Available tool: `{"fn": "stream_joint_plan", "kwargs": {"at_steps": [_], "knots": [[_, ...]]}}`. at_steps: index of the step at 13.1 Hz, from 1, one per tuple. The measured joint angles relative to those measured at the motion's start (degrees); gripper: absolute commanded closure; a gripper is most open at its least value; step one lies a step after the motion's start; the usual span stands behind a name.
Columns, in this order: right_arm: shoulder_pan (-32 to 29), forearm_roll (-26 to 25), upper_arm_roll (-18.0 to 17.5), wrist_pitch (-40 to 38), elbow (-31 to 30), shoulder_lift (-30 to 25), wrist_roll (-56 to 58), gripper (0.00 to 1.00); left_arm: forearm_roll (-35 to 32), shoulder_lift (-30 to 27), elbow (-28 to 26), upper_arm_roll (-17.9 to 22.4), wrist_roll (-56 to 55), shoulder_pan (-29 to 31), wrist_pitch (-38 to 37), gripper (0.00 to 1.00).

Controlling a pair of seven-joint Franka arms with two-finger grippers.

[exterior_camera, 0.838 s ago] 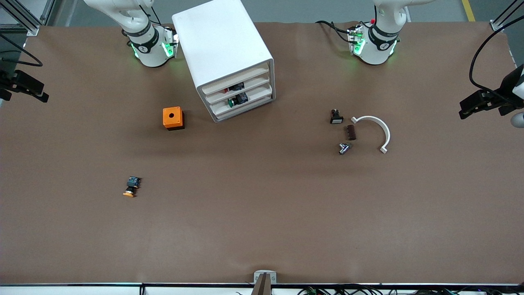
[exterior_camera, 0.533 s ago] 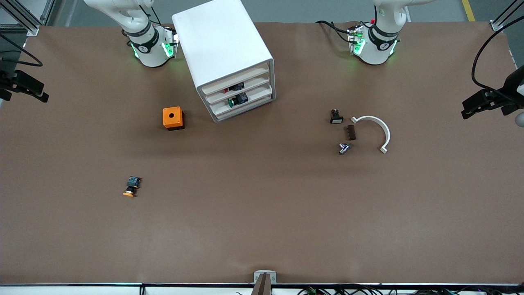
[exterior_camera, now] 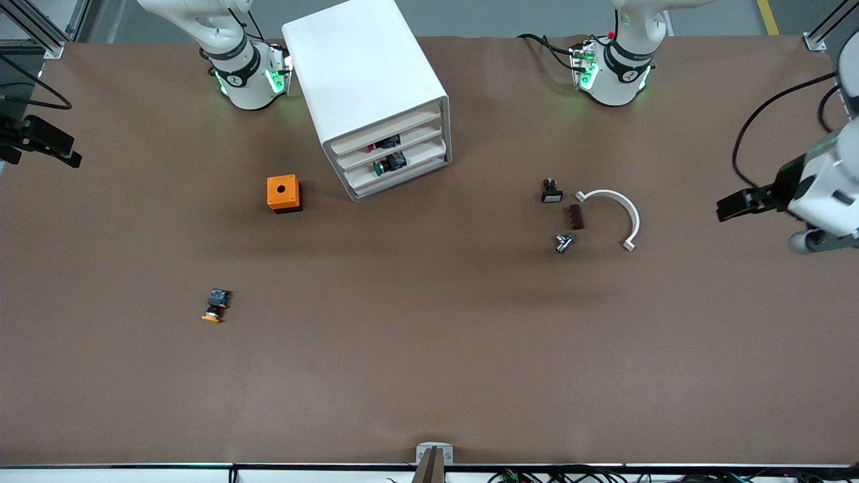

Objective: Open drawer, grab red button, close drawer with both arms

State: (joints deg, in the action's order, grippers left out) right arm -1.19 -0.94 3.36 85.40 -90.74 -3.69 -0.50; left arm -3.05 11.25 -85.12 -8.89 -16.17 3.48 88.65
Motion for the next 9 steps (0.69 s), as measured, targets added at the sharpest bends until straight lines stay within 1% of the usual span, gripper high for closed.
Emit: {"fn": "stream_joint_plan", "kwargs": {"at_steps": [2, 4, 6, 9], "knots": [[0.59, 0.04, -0.41, -0.01, -0.04, 0.00, -3.40, 0.00, 2.41, 3.64, 0.15, -0.05, -5.29, -1.39, 3.39, 0.00], [2.19, 0.09, -0.65, -0.01, -0.16, 0.00, -8.94, 0.00, 3.35, 6.90, 0.48, -0.08, -8.16, -2.54, 5.55, 0.00], [4.66, 0.64, -0.75, -0.02, -0.49, 0.01, -17.32, 0.00, 5.26, 9.37, 0.79, -0.11, -10.63, -3.95, 6.02, 0.00], [7.92, 2.72, -0.91, -0.35, -0.88, 0.71, -28.67, 0.00, 6.42, 12.64, 0.99, -0.18, -19.86, -7.60, 6.10, 0.00]]}}
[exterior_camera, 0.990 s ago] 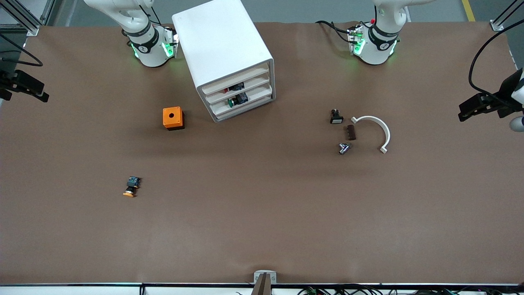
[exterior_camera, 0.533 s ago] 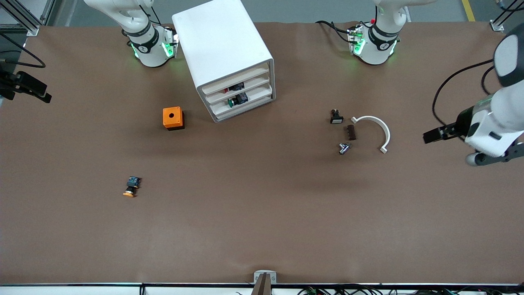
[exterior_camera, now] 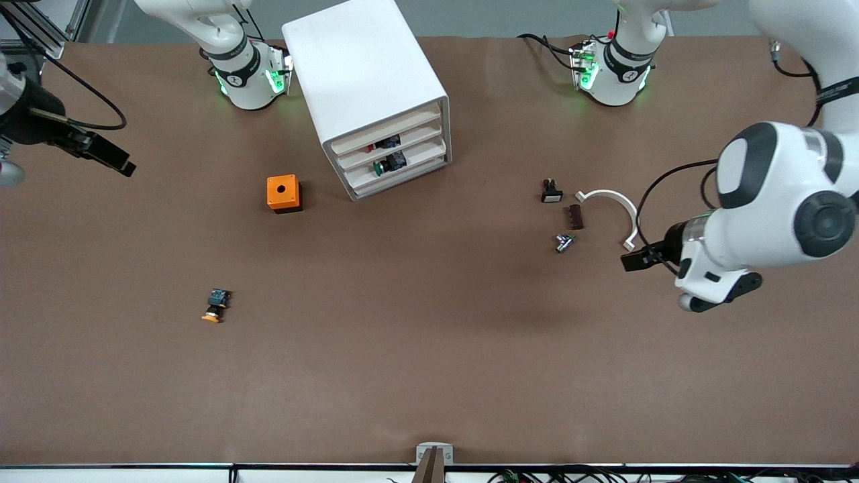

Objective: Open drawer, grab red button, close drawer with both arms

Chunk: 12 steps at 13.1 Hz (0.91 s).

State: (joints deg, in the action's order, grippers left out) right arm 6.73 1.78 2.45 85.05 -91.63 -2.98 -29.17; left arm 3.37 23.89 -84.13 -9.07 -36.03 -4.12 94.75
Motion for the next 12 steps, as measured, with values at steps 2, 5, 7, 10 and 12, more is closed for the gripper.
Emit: {"fn": "stream_joint_plan", "kwargs": {"at_steps": [2, 5, 7, 10, 12], "knots": [[1.43, 1.60, -0.04, 0.01, -0.34, 1.11, -5.10, 0.00, 0.17, 1.71, 0.07, -0.03, -9.67, -2.02, 0.01, 0.00], [2.63, 3.25, -0.07, 0.05, -0.60, 3.31, -9.28, 0.00, 1.06, 3.72, 0.13, -0.25, -25.50, -6.24, 0.00, 0.00], [3.51, 5.01, -0.08, 0.24, -0.68, 4.93, -12.22, 0.00, 4.07, 5.05, 0.14, -0.31, -37.47, -10.01, -0.08, 0.00], [5.27, 6.21, -0.10, 0.77, -0.72, 7.33, -15.63, 0.00, 11.21, 7.70, 0.06, -0.35, -52.99, -14.29, -1.65, 0.00], [6.93, 6.57, -0.14, 1.23, -0.72, 8.30, -18.27, 0.00, 16.46, 10.32, 0.01, -0.41, -63.50, -16.96, -2.22, 0.01]]}}
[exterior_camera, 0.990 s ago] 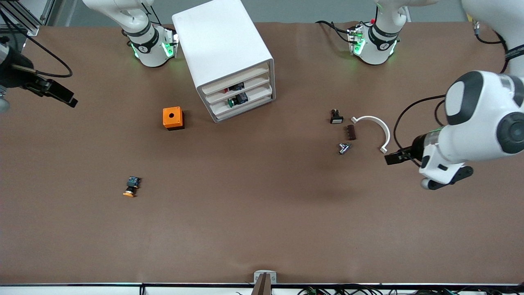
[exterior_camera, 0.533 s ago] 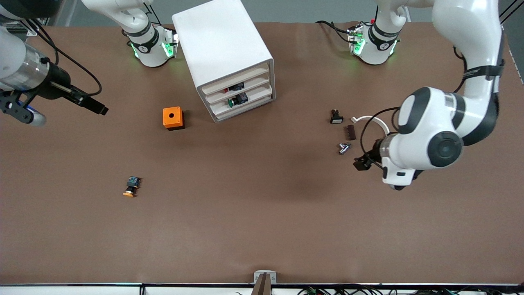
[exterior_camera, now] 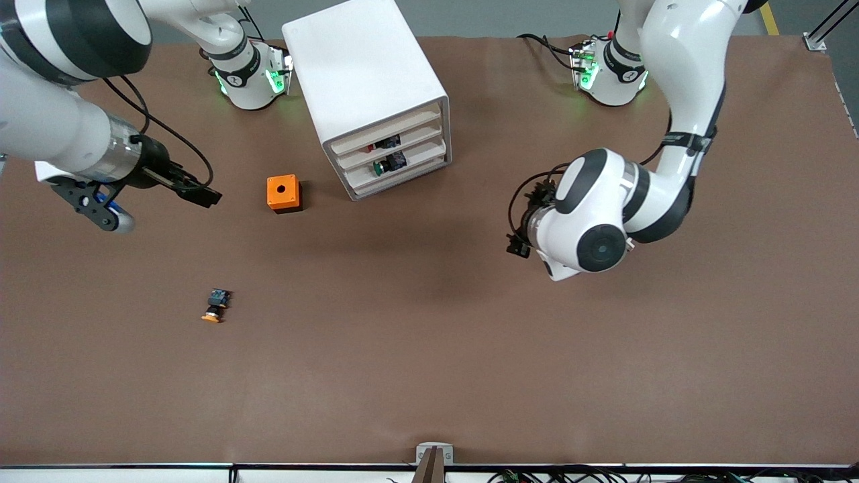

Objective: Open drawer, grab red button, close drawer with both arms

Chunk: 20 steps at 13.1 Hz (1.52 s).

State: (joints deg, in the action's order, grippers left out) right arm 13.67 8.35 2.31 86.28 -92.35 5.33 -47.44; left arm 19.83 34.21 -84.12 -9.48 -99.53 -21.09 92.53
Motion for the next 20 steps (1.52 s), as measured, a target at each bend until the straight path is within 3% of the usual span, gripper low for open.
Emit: {"fn": "stream_joint_plan", "kwargs": {"at_steps": [4, 6, 8, 11, 15, 17, 20], "knots": [[2.55, 2.02, -0.03, 2.19, -0.09, 1.97, -4.34, 0.00, 11.56, 6.07, 0.12, -0.05, -22.02, -6.38, 1.24, 0.03], [3.25, 4.32, -0.04, 4.00, -0.12, 3.17, -6.64, 0.00, 17.56, 8.64, 0.19, -0.03, -29.74, -8.37, 2.97, 0.19], [3.90, 5.77, -0.04, 5.67, -0.15, 4.39, -8.78, 0.00, 21.21, 10.09, 0.34, -0.05, -34.94, -9.54, 3.67, 0.23], [4.61, 7.76, -0.04, 8.10, -0.15, 5.99, -10.72, 0.00, 27.29, 10.26, 0.57, -0.07, -37.96, -10.10, 3.55, 0.31], [4.84, 8.40, -0.04, 8.87, -0.01, 6.21, -12.15, 0.00, 30.58, 11.03, 0.56, -0.09, -38.43, -12.60, 1.51, 0.31], [5.55, 8.46, -0.04, 9.44, 0.17, 6.21, -13.63, 0.00, 31.58, 11.74, 0.56, -0.09, -38.52, -13.58, 0.58, 0.39], [7.30, 8.47, -0.05, 9.72, 0.23, 6.21, -16.95, 0.00, 32.09, 12.78, 0.56, -0.09, -38.53, -13.92, -0.90, 0.59]]}}
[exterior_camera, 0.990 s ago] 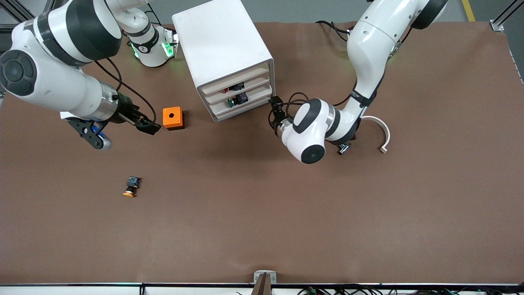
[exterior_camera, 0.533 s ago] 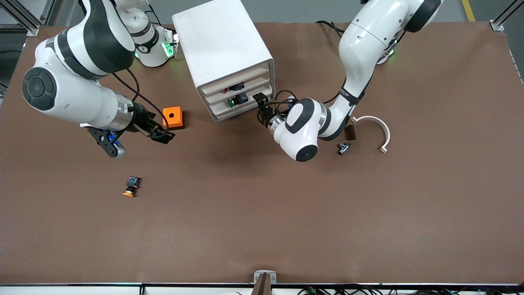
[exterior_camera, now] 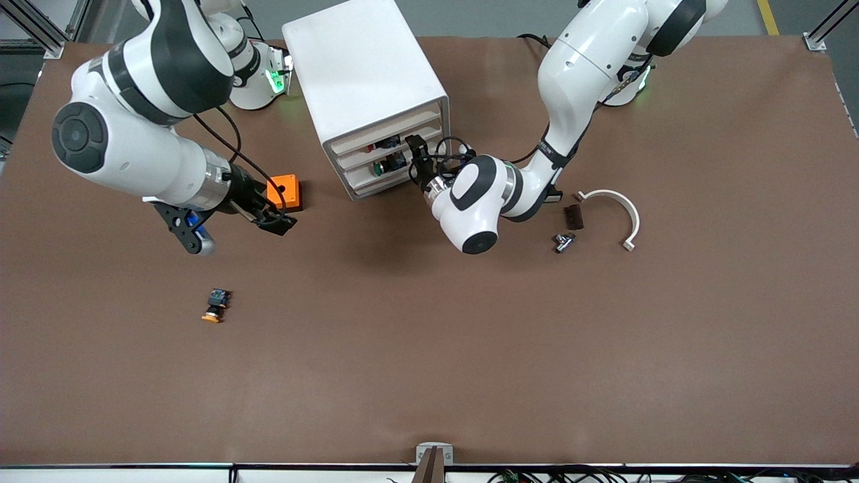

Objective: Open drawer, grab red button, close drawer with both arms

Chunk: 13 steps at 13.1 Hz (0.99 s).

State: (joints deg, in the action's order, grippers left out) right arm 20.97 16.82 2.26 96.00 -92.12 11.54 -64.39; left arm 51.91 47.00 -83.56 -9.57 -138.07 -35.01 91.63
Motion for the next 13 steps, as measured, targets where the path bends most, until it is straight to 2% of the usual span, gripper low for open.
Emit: {"fn": "stream_joint_plan", "kwargs": {"at_steps": [3, 9, 13], "knots": [[0.73, 0.00, 0.00, 0.14, 0.33, -0.02, -1.89, 0.00, 0.10, 0.26, 0.00, -0.01, 0.00, -0.34, -1.57, 0.90], [2.72, 0.03, 0.00, 0.56, 1.21, -0.39, -5.72, 0.00, 0.43, 0.26, 0.73, 0.78, -0.16, -0.07, -2.41, 0.92], [6.97, 0.03, -0.06, 3.44, 1.17, -0.38, -11.40, 0.00, 0.38, 0.25, 4.01, 5.27, 1.07, 2.81, -2.52, 0.89]]}}
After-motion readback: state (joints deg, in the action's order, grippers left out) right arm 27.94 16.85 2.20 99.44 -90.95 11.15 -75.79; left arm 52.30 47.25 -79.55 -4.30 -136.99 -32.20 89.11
